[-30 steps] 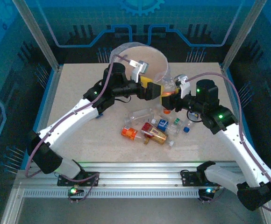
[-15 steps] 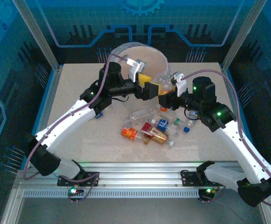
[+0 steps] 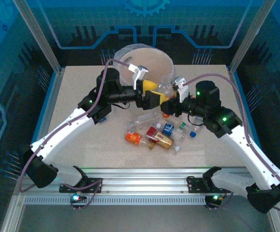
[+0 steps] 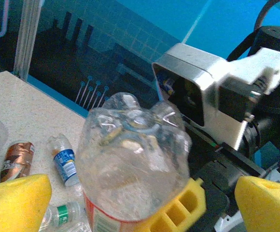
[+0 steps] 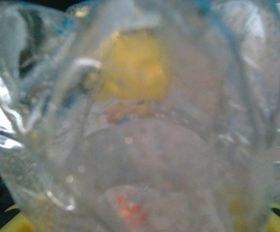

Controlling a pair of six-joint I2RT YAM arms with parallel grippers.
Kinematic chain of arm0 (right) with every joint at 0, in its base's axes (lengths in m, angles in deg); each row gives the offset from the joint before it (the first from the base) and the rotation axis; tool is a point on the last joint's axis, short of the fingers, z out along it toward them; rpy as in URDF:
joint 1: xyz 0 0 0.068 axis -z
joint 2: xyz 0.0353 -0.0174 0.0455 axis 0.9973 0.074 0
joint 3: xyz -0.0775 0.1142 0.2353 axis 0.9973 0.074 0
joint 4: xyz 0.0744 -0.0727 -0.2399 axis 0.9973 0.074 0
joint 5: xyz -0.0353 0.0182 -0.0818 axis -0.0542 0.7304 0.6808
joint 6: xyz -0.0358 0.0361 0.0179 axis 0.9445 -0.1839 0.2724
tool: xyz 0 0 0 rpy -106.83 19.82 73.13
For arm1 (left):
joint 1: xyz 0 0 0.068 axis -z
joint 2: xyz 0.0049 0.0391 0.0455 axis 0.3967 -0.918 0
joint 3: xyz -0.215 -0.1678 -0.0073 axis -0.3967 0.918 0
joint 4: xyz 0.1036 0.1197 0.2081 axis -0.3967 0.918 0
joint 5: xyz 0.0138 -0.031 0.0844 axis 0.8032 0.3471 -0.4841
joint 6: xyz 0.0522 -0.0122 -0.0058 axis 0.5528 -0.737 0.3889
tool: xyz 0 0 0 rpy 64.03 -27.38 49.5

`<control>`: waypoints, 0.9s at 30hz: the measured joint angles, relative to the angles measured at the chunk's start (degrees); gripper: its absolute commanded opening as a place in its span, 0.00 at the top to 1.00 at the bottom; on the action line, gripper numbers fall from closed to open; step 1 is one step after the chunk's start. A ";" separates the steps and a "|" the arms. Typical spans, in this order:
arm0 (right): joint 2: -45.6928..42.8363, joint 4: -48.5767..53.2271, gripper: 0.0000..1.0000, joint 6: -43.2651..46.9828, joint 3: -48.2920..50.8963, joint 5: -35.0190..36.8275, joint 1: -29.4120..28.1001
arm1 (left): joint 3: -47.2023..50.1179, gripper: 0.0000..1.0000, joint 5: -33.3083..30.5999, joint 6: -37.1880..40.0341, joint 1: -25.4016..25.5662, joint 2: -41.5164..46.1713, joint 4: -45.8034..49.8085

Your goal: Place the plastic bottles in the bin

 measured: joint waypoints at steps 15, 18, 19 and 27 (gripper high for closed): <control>-0.92 0.42 0.69 1.11 0.00 0.26 -2.27 | -3.30 0.47 6.60 -5.29 0.26 -5.01 -4.02; -0.90 0.39 0.60 1.33 0.00 1.31 -2.29 | -3.30 0.58 7.08 -5.35 0.28 -5.01 -4.04; -0.90 0.39 0.56 1.46 0.00 1.60 -2.32 | -3.30 0.60 7.17 -5.42 0.33 -5.01 -4.02; -1.20 1.40 0.00 1.79 0.00 4.66 -2.69 | -3.45 0.65 5.22 -3.50 0.17 -4.74 -3.13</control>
